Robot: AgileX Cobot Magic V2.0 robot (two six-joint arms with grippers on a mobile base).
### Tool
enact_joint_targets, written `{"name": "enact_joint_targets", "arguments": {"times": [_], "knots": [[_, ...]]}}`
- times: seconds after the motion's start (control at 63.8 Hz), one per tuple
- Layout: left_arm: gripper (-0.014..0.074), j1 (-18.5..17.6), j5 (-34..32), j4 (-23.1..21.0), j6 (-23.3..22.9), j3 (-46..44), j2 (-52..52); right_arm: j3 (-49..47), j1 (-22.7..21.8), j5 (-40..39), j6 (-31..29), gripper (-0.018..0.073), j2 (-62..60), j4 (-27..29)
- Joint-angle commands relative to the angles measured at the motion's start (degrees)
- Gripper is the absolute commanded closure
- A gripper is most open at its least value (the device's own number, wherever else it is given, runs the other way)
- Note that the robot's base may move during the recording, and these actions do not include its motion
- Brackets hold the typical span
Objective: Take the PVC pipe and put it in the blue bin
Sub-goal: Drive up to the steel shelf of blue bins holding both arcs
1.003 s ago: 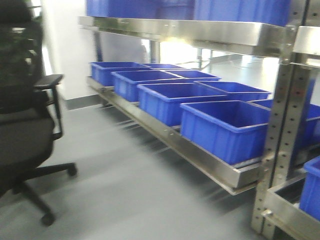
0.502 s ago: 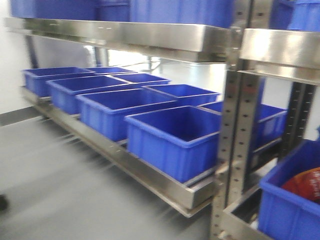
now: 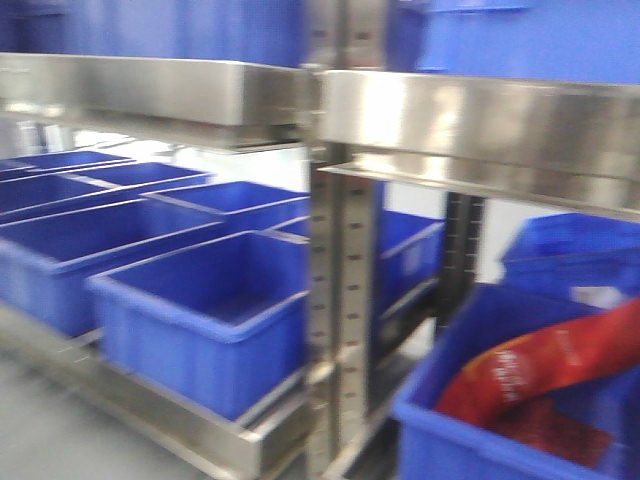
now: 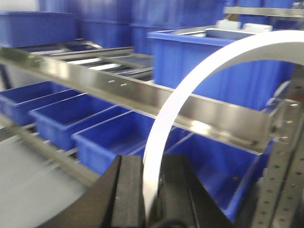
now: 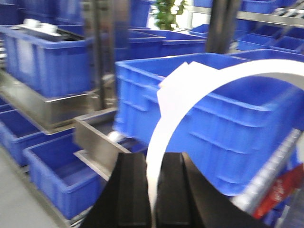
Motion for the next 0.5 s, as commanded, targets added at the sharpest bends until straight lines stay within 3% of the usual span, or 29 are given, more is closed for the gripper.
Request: {"name": "enact_joint_targets", "arguments": {"times": [0.0,0.486], "knots": [[0.0707,0.02,-1.36,-0.08,-0.46,-0.1,-0.21,0.03,0.03,-1.19,-0.34,0.0727,-0.14,-0.04],[0.0707,0.02,-1.36,-0.08,-0.46,-0.1,-0.21,0.03,0.03,-1.19,-0.34,0.0727,-0.14,-0.04]]}}
